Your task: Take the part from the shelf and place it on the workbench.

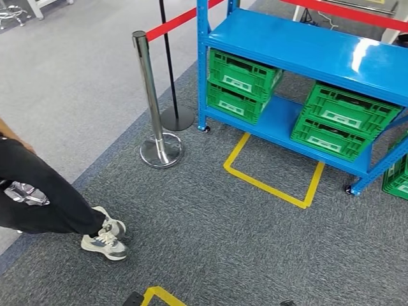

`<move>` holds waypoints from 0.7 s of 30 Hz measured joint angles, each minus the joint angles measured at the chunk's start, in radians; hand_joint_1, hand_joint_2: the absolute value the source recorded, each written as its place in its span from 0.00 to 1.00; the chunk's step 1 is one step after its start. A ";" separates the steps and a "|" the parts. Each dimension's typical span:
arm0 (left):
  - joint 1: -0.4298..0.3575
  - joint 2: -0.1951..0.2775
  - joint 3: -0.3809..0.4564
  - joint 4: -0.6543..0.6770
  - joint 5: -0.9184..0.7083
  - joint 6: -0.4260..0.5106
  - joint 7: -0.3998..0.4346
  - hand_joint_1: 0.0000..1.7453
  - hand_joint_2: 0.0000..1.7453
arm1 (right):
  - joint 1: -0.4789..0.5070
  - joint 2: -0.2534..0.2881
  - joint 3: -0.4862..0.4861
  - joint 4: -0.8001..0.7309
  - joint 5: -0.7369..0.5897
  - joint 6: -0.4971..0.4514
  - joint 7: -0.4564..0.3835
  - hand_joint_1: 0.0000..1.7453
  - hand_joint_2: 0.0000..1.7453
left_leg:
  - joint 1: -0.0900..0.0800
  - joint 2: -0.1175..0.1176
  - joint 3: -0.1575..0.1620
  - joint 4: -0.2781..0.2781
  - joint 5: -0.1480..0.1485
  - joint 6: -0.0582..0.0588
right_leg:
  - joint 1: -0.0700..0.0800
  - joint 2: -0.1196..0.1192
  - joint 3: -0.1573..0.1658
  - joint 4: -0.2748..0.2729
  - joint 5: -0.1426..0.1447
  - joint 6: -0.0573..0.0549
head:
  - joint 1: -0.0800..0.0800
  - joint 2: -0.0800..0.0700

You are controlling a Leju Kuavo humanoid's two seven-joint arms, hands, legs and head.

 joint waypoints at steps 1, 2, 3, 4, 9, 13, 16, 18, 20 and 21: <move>0.000 0.000 0.000 0.000 0.000 0.000 0.000 0.00 1.00 | -0.002 0.000 0.000 0.000 0.000 0.000 0.000 0.00 0.00 | -0.004 0.006 0.001 0.002 -0.003 -0.004 | 0.000 -0.008 0.020 -0.035 0.006 -0.005 | -0.001 0.000; 0.000 0.001 0.000 0.000 0.000 0.000 0.000 0.00 1.00 | -0.004 0.001 0.000 0.000 0.000 0.000 0.000 0.00 0.00 | -0.008 0.010 0.002 0.003 -0.004 -0.008 | 0.002 -0.010 0.026 -0.046 0.002 -0.012 | -0.004 0.000; 0.000 0.001 0.000 0.000 0.000 0.000 0.000 0.00 1.00 | -0.004 0.001 0.000 0.000 0.000 0.000 0.000 0.00 0.00 | -0.010 0.014 0.002 0.003 -0.005 -0.011 | 0.002 -0.003 0.026 -0.046 0.003 -0.019 | -0.006 0.000; 0.000 0.001 0.000 0.000 0.000 0.000 0.000 0.00 1.00 | -0.003 0.001 0.000 0.000 0.000 0.000 0.000 0.00 0.00 | -0.010 0.017 0.004 0.002 -0.005 -0.012 | 0.002 0.002 0.024 -0.045 0.003 -0.023 | -0.009 0.000; 0.000 0.001 0.000 0.000 0.000 0.000 0.000 0.00 1.00 | -0.002 0.001 0.000 0.000 0.000 0.000 0.000 0.00 0.00 | -0.009 0.020 0.005 0.000 -0.004 -0.014 | 0.004 0.006 0.022 -0.045 0.002 -0.027 | -0.009 0.000; -0.003 0.001 0.000 0.000 0.000 0.000 -0.001 0.00 1.00 | -0.004 0.001 0.000 0.000 0.000 0.000 0.000 0.00 0.00 | -0.004 -0.005 -0.048 0.119 -0.070 -0.027 | 0.000 0.029 0.020 -0.049 0.006 -0.045 | -0.011 0.000; -0.011 0.001 -0.001 0.000 -0.009 0.000 -0.002 0.00 1.00 | -0.005 0.000 0.000 0.000 0.000 0.000 0.000 0.00 0.00 | 0.001 -0.042 -0.117 0.261 -0.106 -0.032 | -0.002 0.075 0.019 -0.050 0.011 -0.055 | -0.013 0.000; -0.008 0.001 -0.002 0.000 -0.015 0.000 -0.002 0.00 1.00 | -0.005 0.000 0.000 0.000 0.000 0.001 0.000 0.00 0.00 | 0.002 -0.072 -0.060 0.132 -0.030 -0.024 | -0.002 0.097 0.018 -0.048 0.013 -0.050 | -0.014 0.000; -0.006 0.001 -0.002 0.000 -0.017 0.000 -0.002 0.00 1.00 | -0.006 0.000 0.000 0.000 0.000 0.001 0.000 0.00 0.00 | 0.004 -0.106 -0.022 0.034 0.000 -0.020 | 0.000 0.115 0.010 -0.046 0.017 -0.040 | -0.014 0.000; -0.006 0.001 -0.002 0.001 -0.018 0.000 -0.002 0.00 1.00 | -0.006 0.000 0.000 0.000 0.000 0.001 0.000 0.00 0.00 | 0.005 -0.113 -0.018 0.017 0.000 -0.018 | 0.000 0.123 0.005 -0.047 0.020 -0.034 | -0.014 0.000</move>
